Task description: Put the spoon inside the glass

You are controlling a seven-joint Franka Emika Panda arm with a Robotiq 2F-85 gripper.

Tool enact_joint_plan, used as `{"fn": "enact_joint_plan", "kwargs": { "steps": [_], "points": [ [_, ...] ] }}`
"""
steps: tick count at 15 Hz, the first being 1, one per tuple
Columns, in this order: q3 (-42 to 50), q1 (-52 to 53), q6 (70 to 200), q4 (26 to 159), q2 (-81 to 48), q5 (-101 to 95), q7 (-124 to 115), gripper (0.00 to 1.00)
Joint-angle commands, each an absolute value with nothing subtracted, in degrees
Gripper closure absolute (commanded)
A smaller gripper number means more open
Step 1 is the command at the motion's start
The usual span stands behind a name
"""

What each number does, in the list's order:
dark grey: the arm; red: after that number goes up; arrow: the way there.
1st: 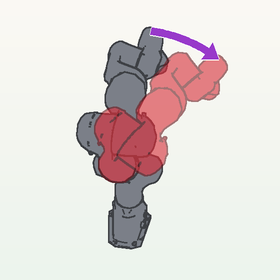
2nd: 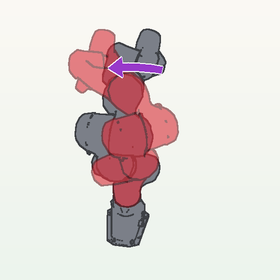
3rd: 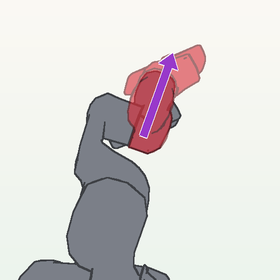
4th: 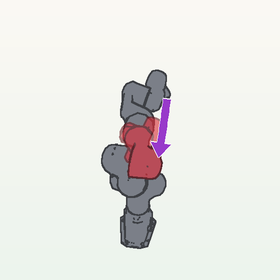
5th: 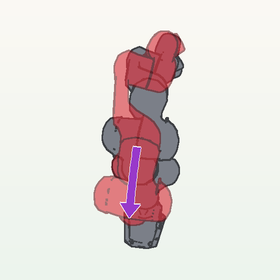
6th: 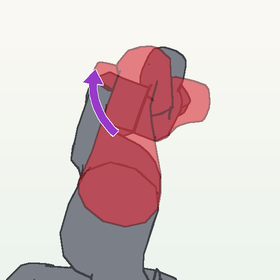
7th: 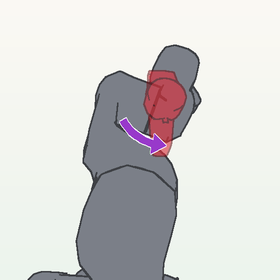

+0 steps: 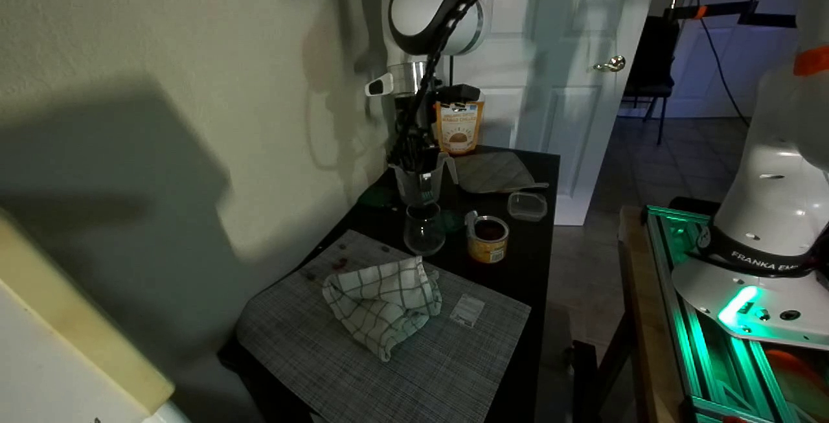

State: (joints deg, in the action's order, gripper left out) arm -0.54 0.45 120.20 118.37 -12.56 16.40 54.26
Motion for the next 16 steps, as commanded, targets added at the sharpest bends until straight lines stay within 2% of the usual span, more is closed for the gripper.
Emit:
{"fn": "enact_joint_plan", "kwargs": {
  "steps": [1,6,8,16],
  "points": [
    [-1.7,-0.5,119.9,118.2,-11.7,14.9,52.6,0.49],
    [-0.9,-1.6,120.2,119.6,-6.6,14.8,52.4,0.12],
    [0.2,-2.2,119.9,119.8,-5.1,12.4,50.2,0.0],
    [3.4,-4.4,131.9,121.5,-6.9,4.4,33.9,0.0]
  ]
}}
